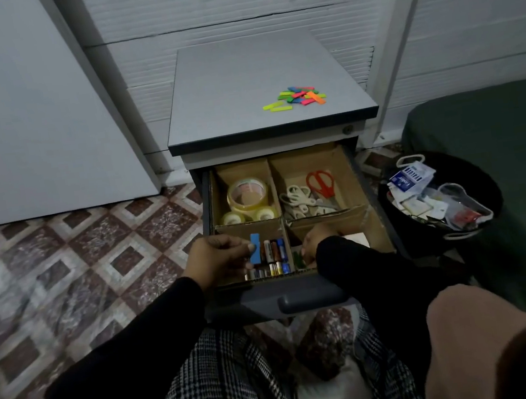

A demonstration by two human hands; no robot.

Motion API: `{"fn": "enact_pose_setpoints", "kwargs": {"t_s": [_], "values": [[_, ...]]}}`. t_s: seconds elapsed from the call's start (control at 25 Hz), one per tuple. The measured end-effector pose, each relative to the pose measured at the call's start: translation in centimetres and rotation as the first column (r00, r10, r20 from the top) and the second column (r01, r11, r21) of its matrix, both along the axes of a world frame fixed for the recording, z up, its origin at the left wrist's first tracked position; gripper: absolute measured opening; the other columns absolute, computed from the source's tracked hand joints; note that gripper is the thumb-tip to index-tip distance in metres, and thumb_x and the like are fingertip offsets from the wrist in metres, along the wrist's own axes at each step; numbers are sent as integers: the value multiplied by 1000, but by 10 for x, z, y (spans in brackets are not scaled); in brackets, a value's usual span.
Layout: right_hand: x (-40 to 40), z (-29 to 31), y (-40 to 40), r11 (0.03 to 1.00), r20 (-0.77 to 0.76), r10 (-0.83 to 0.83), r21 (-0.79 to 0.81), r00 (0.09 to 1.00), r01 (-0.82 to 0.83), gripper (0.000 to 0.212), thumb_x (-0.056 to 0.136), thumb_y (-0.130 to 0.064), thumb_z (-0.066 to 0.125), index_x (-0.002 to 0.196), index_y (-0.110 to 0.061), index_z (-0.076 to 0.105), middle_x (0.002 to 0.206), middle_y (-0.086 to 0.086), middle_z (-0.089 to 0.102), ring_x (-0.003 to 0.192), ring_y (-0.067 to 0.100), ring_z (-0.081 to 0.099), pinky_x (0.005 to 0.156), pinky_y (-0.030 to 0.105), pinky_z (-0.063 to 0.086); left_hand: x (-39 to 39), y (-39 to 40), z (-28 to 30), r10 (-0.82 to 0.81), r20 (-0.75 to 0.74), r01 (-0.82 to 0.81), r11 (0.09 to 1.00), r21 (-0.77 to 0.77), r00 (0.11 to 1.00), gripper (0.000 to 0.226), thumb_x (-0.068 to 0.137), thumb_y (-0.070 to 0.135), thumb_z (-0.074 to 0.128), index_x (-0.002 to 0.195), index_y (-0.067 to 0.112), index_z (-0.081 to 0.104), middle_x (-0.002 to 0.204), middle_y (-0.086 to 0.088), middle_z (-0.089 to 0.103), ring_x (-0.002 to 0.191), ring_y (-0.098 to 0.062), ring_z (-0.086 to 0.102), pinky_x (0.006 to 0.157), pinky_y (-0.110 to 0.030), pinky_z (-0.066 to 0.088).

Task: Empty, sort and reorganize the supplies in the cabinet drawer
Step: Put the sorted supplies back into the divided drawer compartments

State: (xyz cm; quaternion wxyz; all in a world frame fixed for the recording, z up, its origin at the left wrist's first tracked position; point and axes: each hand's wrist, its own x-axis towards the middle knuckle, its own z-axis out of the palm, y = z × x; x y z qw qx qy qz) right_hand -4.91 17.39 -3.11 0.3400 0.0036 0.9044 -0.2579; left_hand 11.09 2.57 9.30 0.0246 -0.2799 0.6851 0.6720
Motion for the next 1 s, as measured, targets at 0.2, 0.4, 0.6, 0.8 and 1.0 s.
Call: {"fn": "enact_pose_setpoints", "kwargs": {"t_s": [0.2, 0.4, 0.6, 0.8, 1.0], "values": [[12, 25, 4, 994, -72, 99, 45, 992, -96, 31, 82, -21, 66, 108, -4, 66, 107, 11, 66, 100, 23, 64, 81, 27, 50, -7, 16, -6, -24, 18, 23, 998, 51, 1000, 3, 82, 2, 66, 81, 1, 65, 61, -10, 64, 47, -11, 62, 49, -21, 54], [11, 24, 12, 991, -125, 124, -38, 984, -130, 36, 75, -21, 66, 108, -6, 67, 110, 16, 67, 101, 29, 65, 91, 43, 53, -15, 25, -10, -37, 22, 36, 998, 42, 999, 3, 82, 4, 67, 82, 2, 65, 62, -9, 64, 47, -13, 61, 46, -22, 52], [29, 64, 19, 965, -157, 80, -236, 984, -116, 17, 86, -5, 62, 70, -12, 61, 77, 2, 64, 65, 12, 55, 60, 19, 51, -19, 32, -9, -30, 13, 29, 998, 60, 999, 2, 83, 4, 67, 82, 3, 66, 63, -9, 65, 47, -12, 61, 47, -22, 53], [46, 95, 33, 677, 100, -109, -722, 989, 147, 14, 87, 3, 60, 78, -8, 59, 77, 1, 61, 63, 8, 56, 51, 10, 49, -26, 42, -7, -8, -5, 8, 997, 80, 1000, 7, 86, 3, 62, 86, -4, 64, 70, -16, 63, 45, -10, 62, 44, -19, 51], [53, 101, 39, 581, 166, -140, -784, 976, 217, 20, 84, 8, 60, 73, -9, 56, 71, 6, 59, 46, 5, 57, 53, 15, 52, -32, 57, -6, -9, -43, 15, 992, 126, 999, 5, 86, 2, 62, 83, -2, 64, 59, -6, 65, 45, -8, 62, 46, -18, 53]]}}
